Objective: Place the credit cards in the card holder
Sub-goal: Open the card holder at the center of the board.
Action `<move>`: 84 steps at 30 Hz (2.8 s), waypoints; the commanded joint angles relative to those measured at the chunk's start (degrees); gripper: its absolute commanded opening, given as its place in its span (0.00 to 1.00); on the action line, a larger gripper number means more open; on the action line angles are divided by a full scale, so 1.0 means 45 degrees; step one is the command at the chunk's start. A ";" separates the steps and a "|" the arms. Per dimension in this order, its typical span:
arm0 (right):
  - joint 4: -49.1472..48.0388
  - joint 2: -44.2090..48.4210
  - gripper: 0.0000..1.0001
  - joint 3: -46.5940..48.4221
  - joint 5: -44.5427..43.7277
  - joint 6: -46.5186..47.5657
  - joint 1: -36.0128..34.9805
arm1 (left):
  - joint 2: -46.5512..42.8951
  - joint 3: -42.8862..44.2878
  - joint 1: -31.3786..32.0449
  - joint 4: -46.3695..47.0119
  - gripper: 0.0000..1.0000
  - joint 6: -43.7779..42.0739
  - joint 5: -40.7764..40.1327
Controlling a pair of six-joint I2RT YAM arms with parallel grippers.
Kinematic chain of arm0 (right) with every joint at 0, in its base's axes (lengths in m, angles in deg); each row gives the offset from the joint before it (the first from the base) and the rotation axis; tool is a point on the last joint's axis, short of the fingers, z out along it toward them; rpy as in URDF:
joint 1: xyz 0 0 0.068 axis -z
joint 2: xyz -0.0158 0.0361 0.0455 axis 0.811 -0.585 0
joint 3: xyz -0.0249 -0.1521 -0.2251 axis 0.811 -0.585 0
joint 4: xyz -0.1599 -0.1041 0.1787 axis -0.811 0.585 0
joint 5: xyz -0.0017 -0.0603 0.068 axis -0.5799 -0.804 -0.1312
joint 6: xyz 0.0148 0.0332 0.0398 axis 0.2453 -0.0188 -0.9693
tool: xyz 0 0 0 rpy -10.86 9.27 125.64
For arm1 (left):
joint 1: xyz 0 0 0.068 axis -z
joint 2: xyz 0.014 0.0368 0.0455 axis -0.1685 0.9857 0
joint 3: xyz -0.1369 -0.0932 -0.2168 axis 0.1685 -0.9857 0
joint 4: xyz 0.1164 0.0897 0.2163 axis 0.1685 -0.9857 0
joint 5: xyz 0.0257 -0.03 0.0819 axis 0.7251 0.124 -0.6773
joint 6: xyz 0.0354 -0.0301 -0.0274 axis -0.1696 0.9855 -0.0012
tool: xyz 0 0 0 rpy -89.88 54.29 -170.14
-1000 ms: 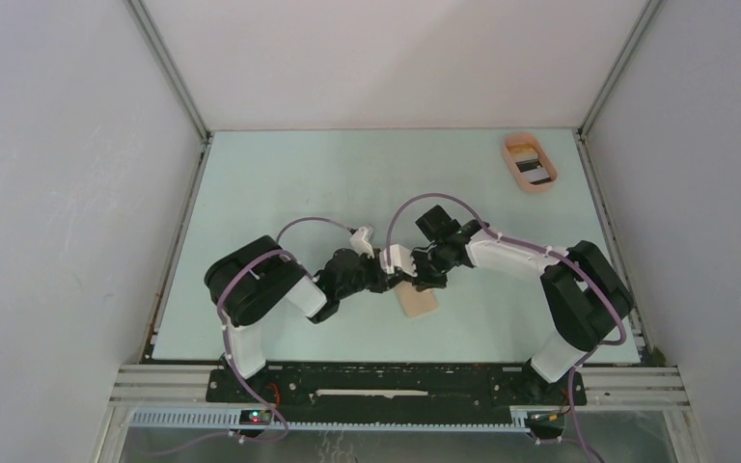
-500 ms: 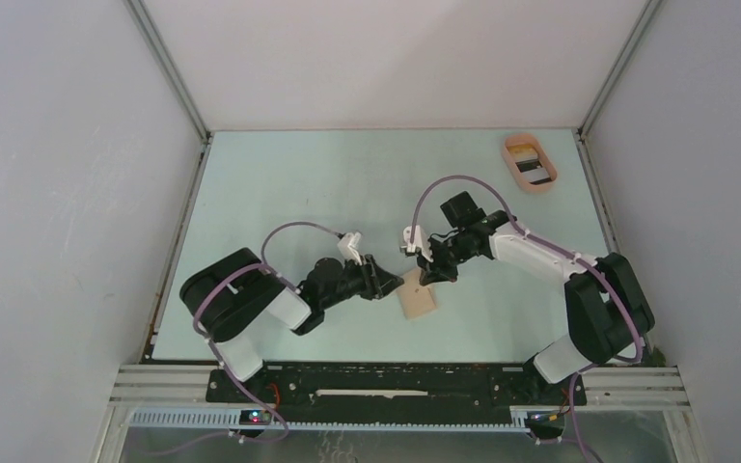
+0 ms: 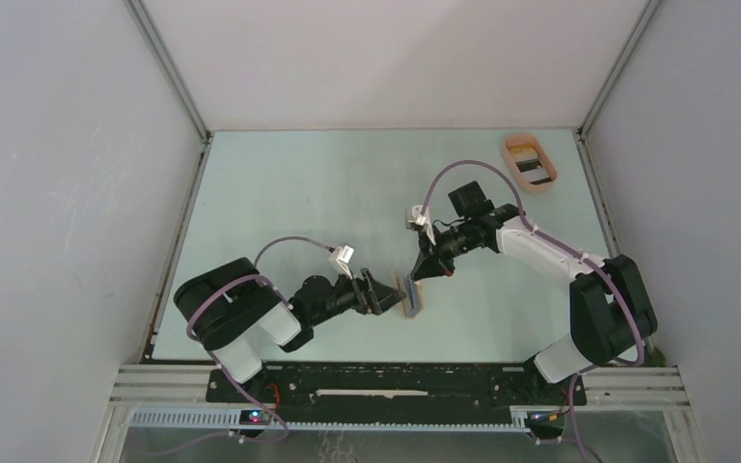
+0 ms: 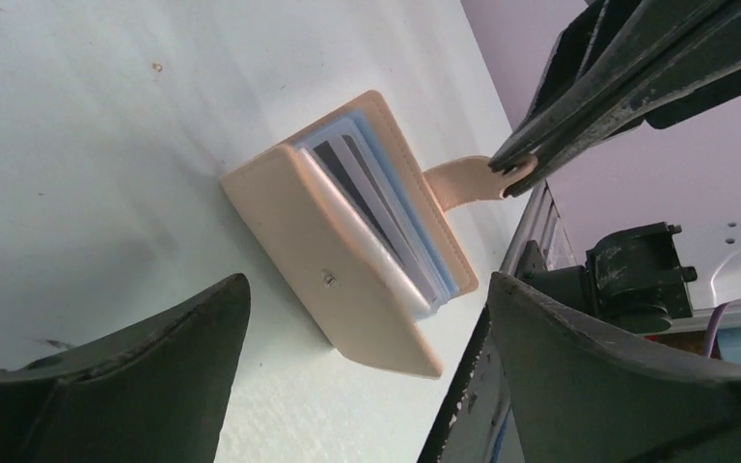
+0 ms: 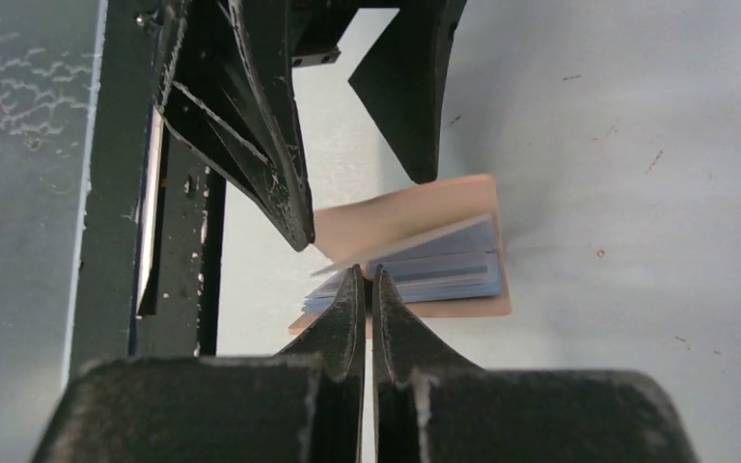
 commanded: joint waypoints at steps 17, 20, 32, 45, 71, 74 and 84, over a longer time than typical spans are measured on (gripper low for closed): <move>0.0995 -0.0555 0.00 0.0848 -0.0821 0.0755 0.0346 | -0.1941 0.0688 0.0158 -0.6195 0.80 -0.0320 -0.2989; 0.1296 -0.0648 0.00 0.0948 -0.1774 0.1018 0.0365 | -0.2523 0.1001 0.0157 -0.7794 0.73 -0.0638 -0.3385; 0.1462 -0.1480 0.27 0.1195 -0.5665 0.0494 0.0412 | -0.2440 0.1888 0.0152 -0.9470 0.51 -0.1373 -0.3105; 0.0722 -0.0488 0.46 0.1121 -0.2641 -0.1093 0.0827 | -0.1972 0.2096 0.0143 -0.9190 0.47 -0.1564 -0.2627; 0.3858 -0.5295 0.40 0.3819 -0.3226 -0.3146 0.0215 | -0.1887 0.1520 0.0020 -0.7739 0.49 -0.1626 -0.2193; 0.4133 -0.5396 0.41 0.3965 -0.2797 -0.3064 0.0120 | -0.1956 0.1424 0.0007 -0.7529 0.49 -0.1642 -0.2193; 0.3733 -0.4892 0.48 0.3883 -0.3980 -0.3499 0.0429 | -0.2142 0.1167 0.0003 -0.7103 0.50 -0.1682 -0.2193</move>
